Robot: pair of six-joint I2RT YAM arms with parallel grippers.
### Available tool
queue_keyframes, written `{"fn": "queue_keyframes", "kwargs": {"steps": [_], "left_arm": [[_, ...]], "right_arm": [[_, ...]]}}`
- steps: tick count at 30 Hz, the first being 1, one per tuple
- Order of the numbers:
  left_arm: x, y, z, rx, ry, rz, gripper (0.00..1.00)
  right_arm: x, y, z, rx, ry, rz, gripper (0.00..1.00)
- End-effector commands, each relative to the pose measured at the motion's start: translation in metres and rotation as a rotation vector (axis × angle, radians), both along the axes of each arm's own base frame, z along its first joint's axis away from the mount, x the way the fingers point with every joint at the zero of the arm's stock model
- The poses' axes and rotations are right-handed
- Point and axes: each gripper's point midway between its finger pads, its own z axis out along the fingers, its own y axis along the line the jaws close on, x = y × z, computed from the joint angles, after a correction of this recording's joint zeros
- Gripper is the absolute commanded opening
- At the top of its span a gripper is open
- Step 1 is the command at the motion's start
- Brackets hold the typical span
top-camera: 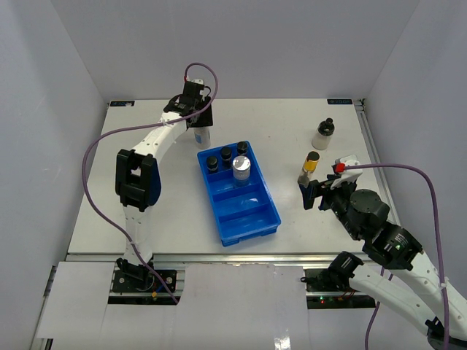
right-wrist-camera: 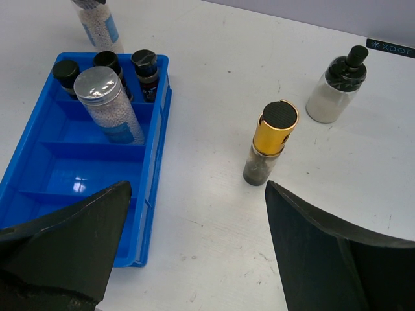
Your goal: Organize the condiment bottles
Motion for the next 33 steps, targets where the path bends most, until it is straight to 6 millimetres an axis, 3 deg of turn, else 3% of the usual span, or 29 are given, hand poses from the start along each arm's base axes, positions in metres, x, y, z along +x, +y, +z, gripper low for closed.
{"fn": "queue_keyframes", "kwargs": {"steps": [1, 4, 7, 13, 17, 20, 22, 24, 29, 33], "left_arm": [[-0.004, 0.007, 0.019, 0.016, -0.022, 0.009, 0.13], [-0.009, 0.011, 0.036, 0.023, -0.035, 0.017, 0.0], [-0.015, 0.015, 0.067, 0.02, -0.077, 0.02, 0.0], [-0.046, 0.016, 0.155, -0.032, -0.215, -0.011, 0.0], [-0.081, 0.009, 0.181, -0.031, -0.234, -0.073, 0.0], [-0.12, -0.017, 0.185, -0.047, -0.232, -0.166, 0.0], [-0.148, -0.028, 0.175, -0.035, -0.212, -0.209, 0.0], [-0.176, -0.05, 0.163, -0.028, -0.185, -0.266, 0.0], [-0.226, -0.063, 0.143, -0.027, -0.169, -0.291, 0.0], [-0.239, -0.059, 0.137, -0.042, -0.17, -0.277, 0.0]], "right_arm": [[0.003, -0.006, 0.013, 0.025, -0.052, -0.029, 0.9], [0.003, -0.007, 0.014, 0.031, -0.058, -0.033, 0.9], [0.003, -0.007, 0.013, 0.028, -0.056, -0.034, 0.9], [0.005, -0.007, 0.008, 0.016, -0.05, -0.042, 0.9], [0.007, -0.003, 0.003, 0.006, -0.031, -0.038, 0.9], [0.007, -0.004, 0.004, 0.008, -0.03, -0.043, 0.9], [0.007, -0.005, 0.007, 0.013, -0.034, -0.047, 0.9], [0.008, -0.005, 0.008, 0.013, -0.036, -0.048, 0.9], [0.004, -0.001, 0.014, 0.042, -0.033, -0.027, 0.9], [0.001, 0.001, 0.021, 0.061, -0.032, -0.008, 0.9]]}}
